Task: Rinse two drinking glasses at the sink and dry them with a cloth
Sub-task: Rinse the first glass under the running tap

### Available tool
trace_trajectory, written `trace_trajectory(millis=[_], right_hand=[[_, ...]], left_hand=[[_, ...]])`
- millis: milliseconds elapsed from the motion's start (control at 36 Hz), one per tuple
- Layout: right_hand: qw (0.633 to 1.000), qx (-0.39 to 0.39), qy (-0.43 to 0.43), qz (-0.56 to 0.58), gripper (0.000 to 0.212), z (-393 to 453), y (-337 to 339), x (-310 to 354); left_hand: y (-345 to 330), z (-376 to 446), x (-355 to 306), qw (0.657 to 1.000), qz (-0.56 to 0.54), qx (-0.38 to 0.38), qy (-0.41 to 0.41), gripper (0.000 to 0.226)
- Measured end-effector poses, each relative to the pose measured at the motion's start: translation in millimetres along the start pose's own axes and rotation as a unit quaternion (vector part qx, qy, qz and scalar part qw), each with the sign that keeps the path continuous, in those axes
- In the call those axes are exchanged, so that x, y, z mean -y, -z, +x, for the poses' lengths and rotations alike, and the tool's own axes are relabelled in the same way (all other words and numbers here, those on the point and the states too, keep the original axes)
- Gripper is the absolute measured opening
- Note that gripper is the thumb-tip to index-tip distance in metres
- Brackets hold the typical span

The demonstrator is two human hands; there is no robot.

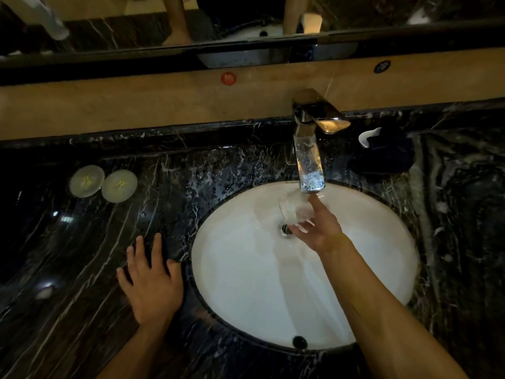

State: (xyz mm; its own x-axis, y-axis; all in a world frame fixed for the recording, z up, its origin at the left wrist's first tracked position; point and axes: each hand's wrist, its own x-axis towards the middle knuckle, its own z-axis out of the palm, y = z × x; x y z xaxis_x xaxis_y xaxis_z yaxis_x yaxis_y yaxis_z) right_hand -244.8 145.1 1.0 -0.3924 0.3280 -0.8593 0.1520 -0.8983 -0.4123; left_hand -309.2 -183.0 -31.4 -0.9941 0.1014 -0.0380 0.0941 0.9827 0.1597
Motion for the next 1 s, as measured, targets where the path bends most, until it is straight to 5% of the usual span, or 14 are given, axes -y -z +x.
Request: trace_trajectory(millis=[139,306,472,556,667,778,889,1000], right_hand=[[0.966,-0.012,0.119,-0.229,0.077,-1,13,-4],[0.862,-0.006,0.265,-0.431,0.074,-6,28,-7],[0.771,0.008,0.260,-0.581,0.080,-1,39,-1],[0.782,0.051,0.246,-0.570,0.078,0,39,1],[0.843,0.030,0.296,-0.449,0.082,0,35,-5],[0.800,-0.035,0.337,-0.495,0.084,-1,32,-3],[0.759,0.024,0.285,-0.586,0.087,3,39,7],[0.841,0.023,0.297,-0.452,0.084,3,37,0]], left_hand=[[0,0,-1,1.000,0.002,0.002,0.003,0.064],[1,0,-1,1.000,0.001,0.003,0.003,0.064],[2,0,-1,1.000,0.003,0.000,0.002,0.063],[1,0,-1,1.000,0.005,0.001,0.003,0.063],[1,0,0,1.000,0.006,0.000,-0.001,0.064],[2,0,-1,1.000,0.003,-0.001,-0.002,0.064],[1,1,0,1.000,0.004,0.002,-0.001,0.064],[1,1,1,1.000,0.003,0.007,0.000,0.064]])
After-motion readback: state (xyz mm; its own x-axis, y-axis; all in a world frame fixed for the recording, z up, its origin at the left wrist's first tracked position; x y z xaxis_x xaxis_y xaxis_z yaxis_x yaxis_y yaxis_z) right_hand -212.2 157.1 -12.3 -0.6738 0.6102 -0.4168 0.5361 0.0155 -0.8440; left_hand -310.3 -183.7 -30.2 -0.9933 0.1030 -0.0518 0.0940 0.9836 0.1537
